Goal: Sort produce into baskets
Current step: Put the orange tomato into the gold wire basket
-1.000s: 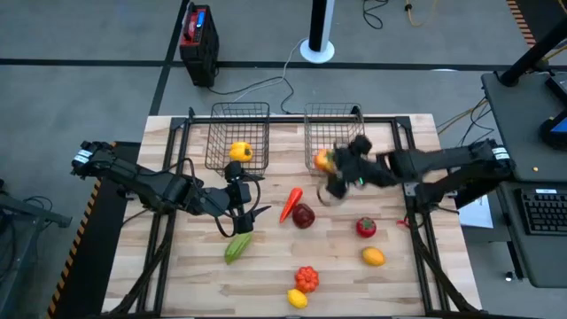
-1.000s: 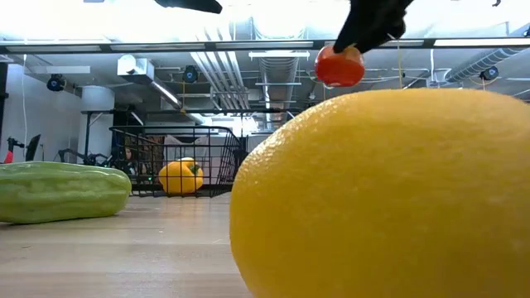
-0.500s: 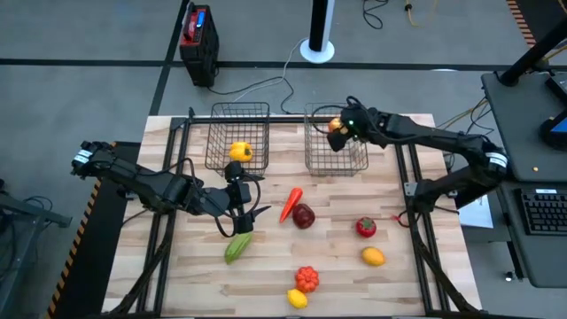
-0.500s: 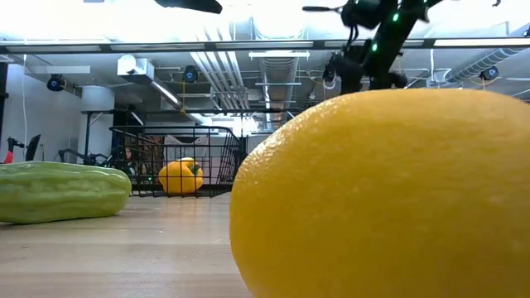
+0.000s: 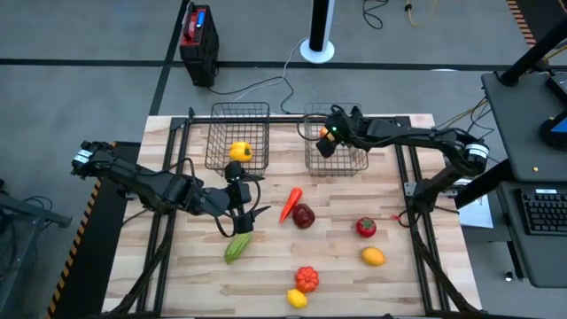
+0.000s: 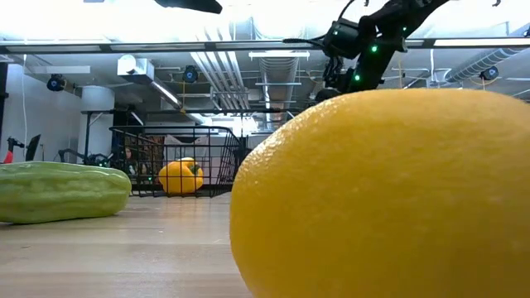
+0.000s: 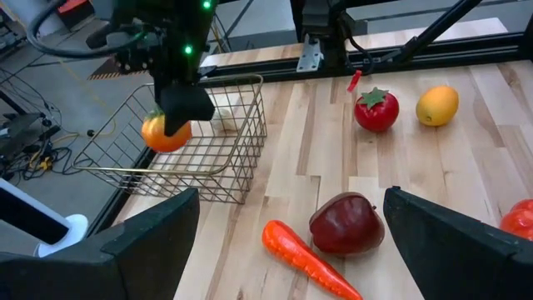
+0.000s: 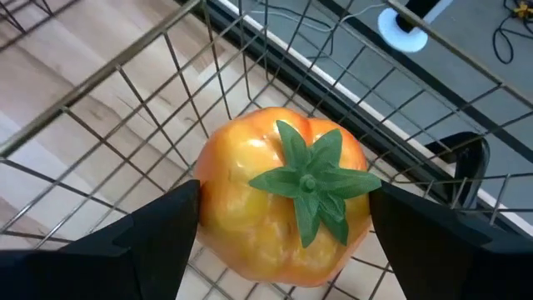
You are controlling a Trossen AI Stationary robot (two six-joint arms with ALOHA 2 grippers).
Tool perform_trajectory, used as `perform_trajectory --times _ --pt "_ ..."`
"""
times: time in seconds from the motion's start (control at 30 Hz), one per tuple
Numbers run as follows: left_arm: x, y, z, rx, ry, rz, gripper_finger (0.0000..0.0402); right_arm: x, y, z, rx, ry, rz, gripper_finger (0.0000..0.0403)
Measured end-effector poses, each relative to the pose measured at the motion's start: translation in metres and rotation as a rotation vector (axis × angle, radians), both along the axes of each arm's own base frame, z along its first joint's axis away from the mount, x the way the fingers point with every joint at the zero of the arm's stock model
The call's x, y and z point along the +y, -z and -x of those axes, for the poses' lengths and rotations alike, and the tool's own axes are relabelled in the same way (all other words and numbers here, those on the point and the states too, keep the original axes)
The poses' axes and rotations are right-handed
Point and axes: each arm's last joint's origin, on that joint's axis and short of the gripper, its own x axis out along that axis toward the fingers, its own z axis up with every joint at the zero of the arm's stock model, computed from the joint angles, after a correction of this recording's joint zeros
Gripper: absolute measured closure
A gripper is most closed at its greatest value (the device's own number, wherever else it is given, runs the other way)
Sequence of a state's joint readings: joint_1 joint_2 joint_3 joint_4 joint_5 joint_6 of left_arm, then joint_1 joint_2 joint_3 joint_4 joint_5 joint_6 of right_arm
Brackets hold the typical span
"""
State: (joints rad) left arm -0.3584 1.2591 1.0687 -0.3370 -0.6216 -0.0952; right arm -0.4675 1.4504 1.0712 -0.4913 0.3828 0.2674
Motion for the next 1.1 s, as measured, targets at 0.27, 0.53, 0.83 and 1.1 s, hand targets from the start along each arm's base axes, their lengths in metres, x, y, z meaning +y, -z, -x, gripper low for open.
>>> perform_trajectory --times 0.27,0.53,0.83,1.1 --pt "0.0 0.0 0.0 0.0 0.0 0.0 0.0041 0.0 0.009 0.001 0.007 0.002 -0.003 0.0078" --pt "0.0 0.0 0.0 0.0 0.0 0.0 0.0041 0.004 0.033 0.008 -0.022 0.008 0.007 0.0078" --pt "0.0 0.0 0.0 0.0 0.0 0.0 0.0041 0.002 0.036 0.005 -0.066 -0.018 0.059 0.0078" --pt "0.0 0.0 0.0 0.001 0.0 -0.002 0.0041 0.002 0.038 0.005 -0.113 0.024 0.042 0.0078"
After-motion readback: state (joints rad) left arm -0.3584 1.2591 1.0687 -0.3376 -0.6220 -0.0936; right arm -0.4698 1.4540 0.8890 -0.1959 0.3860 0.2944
